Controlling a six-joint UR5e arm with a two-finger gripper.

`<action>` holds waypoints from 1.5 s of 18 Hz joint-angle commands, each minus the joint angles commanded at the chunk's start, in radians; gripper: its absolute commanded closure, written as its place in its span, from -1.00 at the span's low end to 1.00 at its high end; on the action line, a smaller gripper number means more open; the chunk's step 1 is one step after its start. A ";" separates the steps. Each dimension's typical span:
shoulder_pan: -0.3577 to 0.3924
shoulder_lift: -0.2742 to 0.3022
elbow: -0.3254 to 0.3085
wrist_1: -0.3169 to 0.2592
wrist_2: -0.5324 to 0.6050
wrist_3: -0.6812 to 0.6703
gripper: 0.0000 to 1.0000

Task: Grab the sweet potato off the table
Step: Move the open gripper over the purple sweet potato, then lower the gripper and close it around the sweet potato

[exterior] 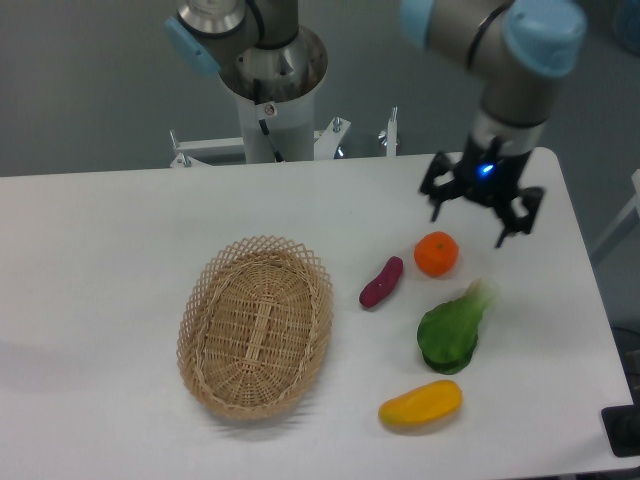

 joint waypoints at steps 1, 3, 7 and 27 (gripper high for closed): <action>-0.012 -0.005 -0.028 0.012 0.012 0.009 -1.00; -0.047 -0.024 -0.065 0.041 0.108 0.050 -1.00; -0.106 -0.070 -0.083 0.089 0.164 0.068 -1.00; -0.129 -0.170 -0.157 0.253 0.198 0.098 -1.00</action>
